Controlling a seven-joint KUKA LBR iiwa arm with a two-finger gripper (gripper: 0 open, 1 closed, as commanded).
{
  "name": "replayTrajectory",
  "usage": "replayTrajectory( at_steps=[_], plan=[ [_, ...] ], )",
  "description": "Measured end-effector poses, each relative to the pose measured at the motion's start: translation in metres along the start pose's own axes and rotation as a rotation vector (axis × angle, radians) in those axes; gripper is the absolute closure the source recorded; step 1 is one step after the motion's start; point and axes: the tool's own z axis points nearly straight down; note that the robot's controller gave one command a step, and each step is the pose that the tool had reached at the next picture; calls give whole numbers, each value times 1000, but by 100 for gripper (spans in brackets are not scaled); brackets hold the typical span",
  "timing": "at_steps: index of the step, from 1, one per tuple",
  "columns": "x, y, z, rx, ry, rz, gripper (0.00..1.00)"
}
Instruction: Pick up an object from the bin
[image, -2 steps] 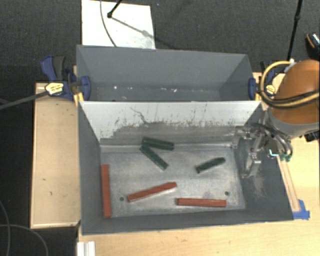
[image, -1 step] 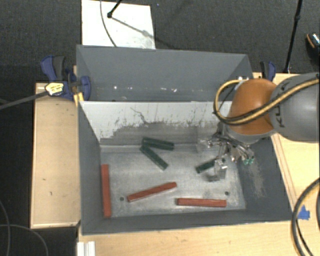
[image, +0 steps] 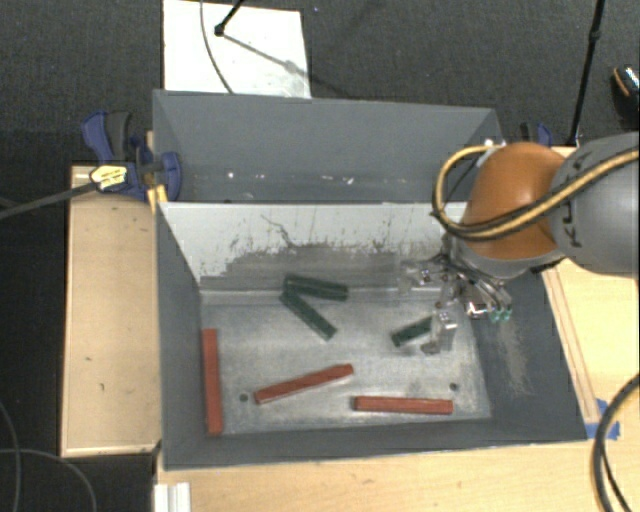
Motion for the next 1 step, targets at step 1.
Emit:
replayTrajectory(
  at_steps=[1],
  plan=[
    [7, -10, 1, -1, 7, -29, 0]
  ],
)
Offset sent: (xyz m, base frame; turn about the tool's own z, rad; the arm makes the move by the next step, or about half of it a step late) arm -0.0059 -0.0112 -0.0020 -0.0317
